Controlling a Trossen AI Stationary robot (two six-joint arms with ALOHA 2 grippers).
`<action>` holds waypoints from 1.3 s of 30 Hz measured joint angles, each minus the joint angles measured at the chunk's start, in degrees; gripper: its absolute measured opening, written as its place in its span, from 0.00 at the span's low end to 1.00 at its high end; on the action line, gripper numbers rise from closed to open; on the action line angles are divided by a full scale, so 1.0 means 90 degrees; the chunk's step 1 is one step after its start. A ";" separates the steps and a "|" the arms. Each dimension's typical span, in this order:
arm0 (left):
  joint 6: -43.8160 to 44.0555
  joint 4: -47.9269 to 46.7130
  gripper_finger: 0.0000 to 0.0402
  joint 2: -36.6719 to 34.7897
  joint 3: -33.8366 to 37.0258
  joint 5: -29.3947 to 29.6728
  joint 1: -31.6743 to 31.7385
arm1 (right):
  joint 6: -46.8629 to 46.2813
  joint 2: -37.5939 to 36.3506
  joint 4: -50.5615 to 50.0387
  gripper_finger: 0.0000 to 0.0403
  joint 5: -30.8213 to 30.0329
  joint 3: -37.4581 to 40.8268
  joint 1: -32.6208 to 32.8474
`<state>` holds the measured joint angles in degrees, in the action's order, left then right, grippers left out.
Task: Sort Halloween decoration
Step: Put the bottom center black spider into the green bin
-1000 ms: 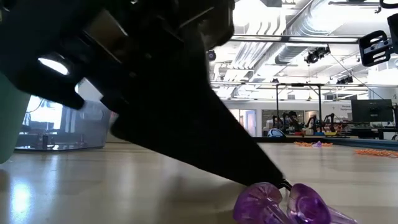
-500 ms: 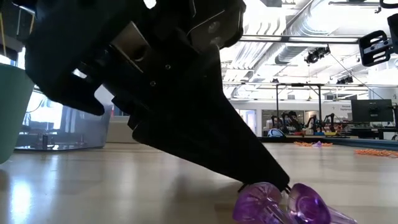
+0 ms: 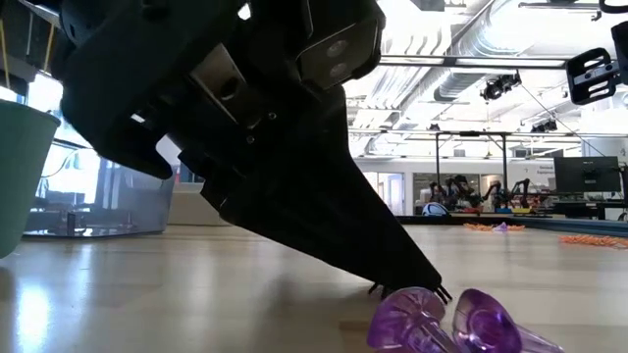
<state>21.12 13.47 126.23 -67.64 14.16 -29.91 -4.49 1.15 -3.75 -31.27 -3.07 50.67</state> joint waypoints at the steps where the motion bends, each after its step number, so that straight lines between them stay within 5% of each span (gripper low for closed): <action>1: 0.0002 -0.0004 0.19 0.0000 0.0000 0.0009 0.0011 | 0.0000 0.0000 0.0000 0.00 0.0000 -0.0002 0.0000; 9: 0.0176 -0.0011 0.02 -0.0015 0.0009 0.0054 0.0034 | 0.0000 0.0000 0.0000 0.00 0.0000 -0.0002 0.0000; 22: 0.0597 -0.0112 0.02 -0.0398 0.0068 -0.0108 -0.0034 | 0.0000 0.0001 0.0001 0.00 0.0000 -0.0001 -0.0001; 29: 0.0753 -0.1699 0.02 -0.1547 0.0084 -0.0192 -0.0378 | 0.0000 0.0002 0.0000 0.00 0.0000 -0.0002 0.0000; 39: 0.2654 -0.5219 0.03 -0.3487 0.0064 0.1128 -0.1683 | 0.0001 0.0002 0.0000 0.00 0.0000 -0.0002 -0.0001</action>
<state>45.01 -33.51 94.86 -67.07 24.31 -45.06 -4.48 1.17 -3.75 -31.27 -3.09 50.66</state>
